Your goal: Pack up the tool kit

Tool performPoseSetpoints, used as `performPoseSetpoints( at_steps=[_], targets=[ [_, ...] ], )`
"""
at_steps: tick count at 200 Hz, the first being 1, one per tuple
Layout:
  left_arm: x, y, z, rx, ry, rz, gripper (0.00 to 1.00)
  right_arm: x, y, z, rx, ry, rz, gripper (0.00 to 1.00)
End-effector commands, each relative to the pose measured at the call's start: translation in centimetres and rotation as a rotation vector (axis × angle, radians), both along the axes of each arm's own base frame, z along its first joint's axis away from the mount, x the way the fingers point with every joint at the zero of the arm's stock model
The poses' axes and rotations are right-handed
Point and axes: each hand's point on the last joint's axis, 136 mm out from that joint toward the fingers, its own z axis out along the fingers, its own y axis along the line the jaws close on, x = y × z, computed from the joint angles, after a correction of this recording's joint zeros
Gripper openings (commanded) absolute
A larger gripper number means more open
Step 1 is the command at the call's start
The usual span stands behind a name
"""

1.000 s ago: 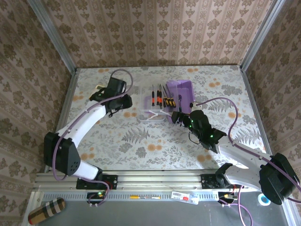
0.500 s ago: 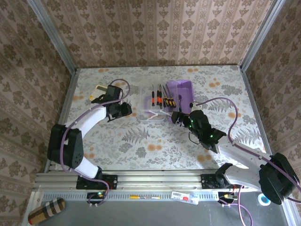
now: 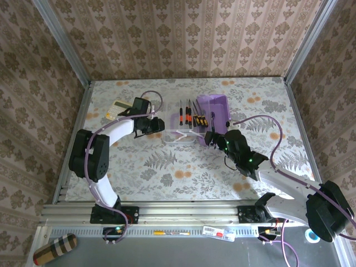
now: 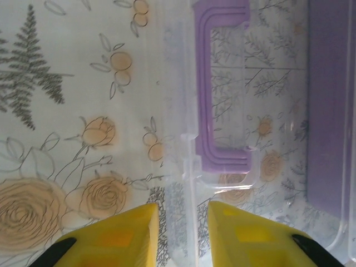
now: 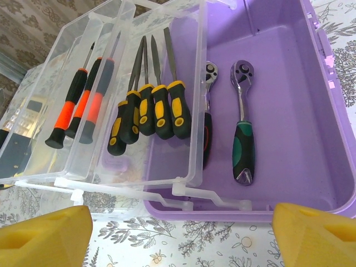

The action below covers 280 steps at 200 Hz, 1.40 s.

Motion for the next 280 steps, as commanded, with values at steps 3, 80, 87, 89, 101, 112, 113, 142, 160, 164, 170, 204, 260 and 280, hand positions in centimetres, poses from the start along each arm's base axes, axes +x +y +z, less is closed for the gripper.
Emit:
performPoseSetpoints(
  at_steps=[3,80,87,89,101,112,113,142,160,164,170,204,260,280],
  targets=[
    [1.2,-1.3,0.9,-0.046,-0.056,-0.06,0.3,0.3,-1.2,-0.4,-0.04,-0.001,-0.05,0.86],
    [1.7,-0.9,-1.9,0.024,-0.039,-0.064,0.15,0.6,-2.9,-0.3,-0.065,-0.007,-0.097,0.86],
    [1.7,-0.9,-1.9,0.027,-0.04,-0.064,0.13,0.8,-3.3,-0.3,-0.068,-0.003,-0.109,0.86],
    [1.7,-0.8,-2.0,0.028,-0.039,-0.063,0.13,0.8,-3.5,-0.3,-0.07,0.0,-0.114,0.86],
    [1.6,-0.8,-2.1,0.031,-0.041,-0.068,0.08,1.1,-4.4,-0.3,-0.069,0.018,-0.136,0.86],
    [1.7,-0.5,-2.1,0.042,-0.043,-0.062,0.03,1.3,-5.4,-0.4,-0.071,0.062,-0.158,0.85],
    [1.7,-0.5,-2.0,0.044,-0.043,-0.062,0.03,1.4,-5.4,-0.3,-0.072,0.066,-0.16,0.85],
    [1.7,0.2,-1.3,0.098,-0.038,-0.074,0.0,1.6,-7.8,-0.2,-0.076,0.127,-0.219,0.85],
    [1.7,1.0,-0.9,0.157,-0.027,-0.074,0.0,1.8,-9.0,-0.3,-0.066,0.15,-0.248,0.85],
    [1.7,1.2,-0.9,0.17,-0.025,-0.073,0.0,1.9,-9.2,-0.3,-0.064,0.152,-0.249,0.85],
    [1.7,1.4,-0.7,0.187,-0.023,-0.073,0.0,2.1,-9.4,-0.4,-0.057,0.161,-0.253,0.85],
    [1.3,2.3,0.4,0.227,-0.026,-0.076,0.0,3.3,-9.9,-2.2,-0.022,0.258,-0.241,0.85],
    [0.2,3.9,2.3,0.274,-0.04,-0.067,0.0,5.5,-7.6,-6.9,0.063,0.415,-0.18,0.75],
    [-0.5,4.6,2.9,0.299,-0.026,-0.06,0.0,4.8,-5.7,-8.5,0.036,0.427,-0.125,0.61]
  ],
)
